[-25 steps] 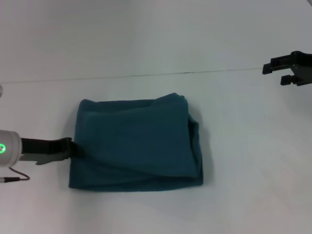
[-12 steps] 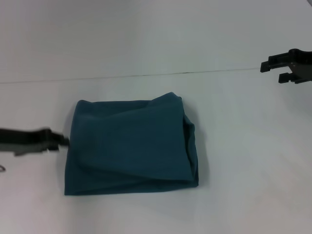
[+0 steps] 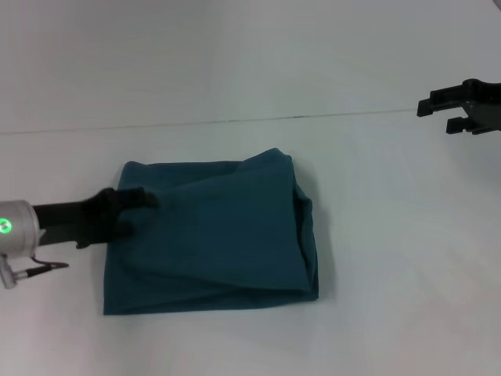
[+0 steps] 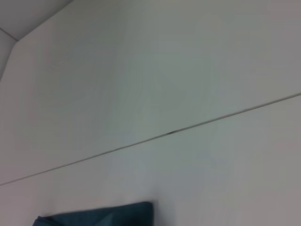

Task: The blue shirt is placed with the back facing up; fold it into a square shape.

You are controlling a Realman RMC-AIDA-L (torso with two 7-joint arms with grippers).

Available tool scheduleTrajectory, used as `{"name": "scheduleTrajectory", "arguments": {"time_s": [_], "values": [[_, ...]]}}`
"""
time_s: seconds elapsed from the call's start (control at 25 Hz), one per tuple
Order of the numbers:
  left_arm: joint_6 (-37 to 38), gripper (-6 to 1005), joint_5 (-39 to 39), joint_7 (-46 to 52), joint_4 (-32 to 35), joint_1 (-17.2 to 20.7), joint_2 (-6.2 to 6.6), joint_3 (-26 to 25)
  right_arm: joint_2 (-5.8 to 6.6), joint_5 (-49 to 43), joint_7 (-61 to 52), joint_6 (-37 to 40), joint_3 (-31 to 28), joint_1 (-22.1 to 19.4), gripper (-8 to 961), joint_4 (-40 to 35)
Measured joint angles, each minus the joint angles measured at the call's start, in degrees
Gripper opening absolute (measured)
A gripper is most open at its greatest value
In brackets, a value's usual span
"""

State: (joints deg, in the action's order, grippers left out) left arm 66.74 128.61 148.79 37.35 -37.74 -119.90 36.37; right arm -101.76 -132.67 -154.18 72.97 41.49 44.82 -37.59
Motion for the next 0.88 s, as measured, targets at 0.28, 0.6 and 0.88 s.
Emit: {"name": "scheduleTrajectory", "arguments": {"time_s": [0.28, 0.6, 0.88], "values": [[7.45, 906, -5.23, -5.96, 4.94, 1.99, -0.47, -1.33, -0.04, 0.37, 2.95, 1.23, -0.11, -0.33, 764, -0.14], [30.18, 922, -7.85, -36.05, 12.95, 7.27, 1.86, -4.54, -5.75, 5.15, 40.46, 17.45, -0.81, -3.42, 764, -0.99], [34.19, 921, -4.58, -43.58, 13.19, 11.09, -1.16, -1.32, -15.91, 7.31, 49.41, 21.71, -1.54, -10.82, 765, -4.63]]}}
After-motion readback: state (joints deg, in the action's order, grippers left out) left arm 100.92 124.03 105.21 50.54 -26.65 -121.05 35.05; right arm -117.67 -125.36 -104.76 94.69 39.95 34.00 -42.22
